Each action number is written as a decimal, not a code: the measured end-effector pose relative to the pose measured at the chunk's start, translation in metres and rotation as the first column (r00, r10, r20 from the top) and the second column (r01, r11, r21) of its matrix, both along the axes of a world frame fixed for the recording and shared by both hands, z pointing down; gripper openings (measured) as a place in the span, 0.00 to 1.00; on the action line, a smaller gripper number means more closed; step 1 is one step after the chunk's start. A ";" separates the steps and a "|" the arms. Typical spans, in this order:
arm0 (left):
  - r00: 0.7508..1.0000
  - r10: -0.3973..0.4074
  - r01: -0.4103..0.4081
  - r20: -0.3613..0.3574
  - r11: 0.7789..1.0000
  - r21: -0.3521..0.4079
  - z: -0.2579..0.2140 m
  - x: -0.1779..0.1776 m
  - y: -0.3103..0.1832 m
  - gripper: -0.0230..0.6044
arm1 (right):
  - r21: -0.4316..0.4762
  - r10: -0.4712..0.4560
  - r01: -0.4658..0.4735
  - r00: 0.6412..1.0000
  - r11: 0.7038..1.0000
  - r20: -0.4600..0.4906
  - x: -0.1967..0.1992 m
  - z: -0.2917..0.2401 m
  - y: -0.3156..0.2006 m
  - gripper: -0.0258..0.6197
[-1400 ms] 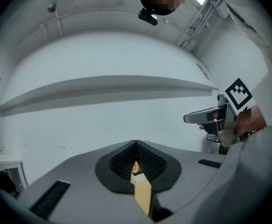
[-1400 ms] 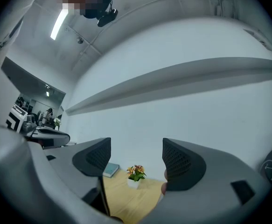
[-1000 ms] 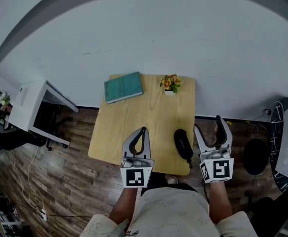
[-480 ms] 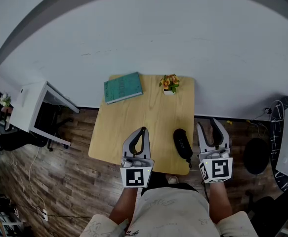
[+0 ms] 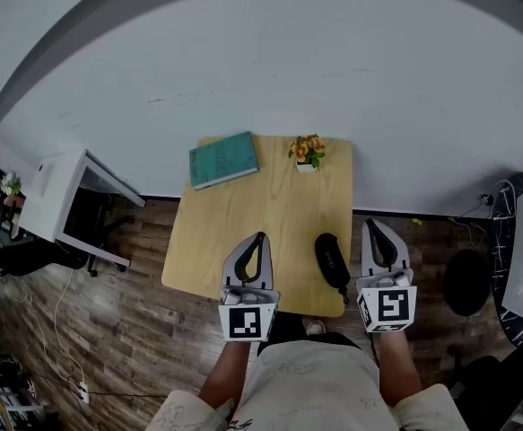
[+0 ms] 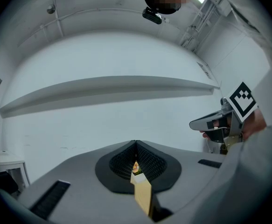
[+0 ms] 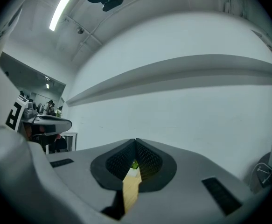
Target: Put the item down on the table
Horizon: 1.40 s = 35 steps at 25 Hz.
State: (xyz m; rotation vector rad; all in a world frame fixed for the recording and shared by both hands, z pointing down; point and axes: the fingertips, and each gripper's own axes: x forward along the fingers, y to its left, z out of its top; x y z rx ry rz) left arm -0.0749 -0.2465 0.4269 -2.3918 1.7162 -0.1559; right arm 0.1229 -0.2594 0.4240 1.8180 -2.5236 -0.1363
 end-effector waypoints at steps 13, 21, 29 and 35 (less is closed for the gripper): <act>1.000 -0.005 0.005 -0.005 1.000 0.006 -0.001 -0.003 0.003 0.05 | -0.002 0.010 -0.011 1.000 1.000 -0.019 0.000 0.000 0.001 0.07; 1.000 -0.006 0.006 -0.011 1.000 -0.004 0.002 -0.007 0.002 0.05 | -0.014 0.013 -0.013 0.999 1.000 -0.031 -0.003 0.002 0.000 0.07; 1.000 -0.007 0.007 -0.005 1.000 -0.008 0.004 -0.011 0.002 0.05 | -0.032 0.011 -0.013 0.999 0.999 -0.044 -0.008 0.006 -0.001 0.07; 1.000 -0.009 0.009 -0.017 1.000 -0.003 0.003 -0.013 0.004 0.05 | -0.023 0.002 -0.003 0.998 1.000 -0.057 -0.010 0.004 0.000 0.07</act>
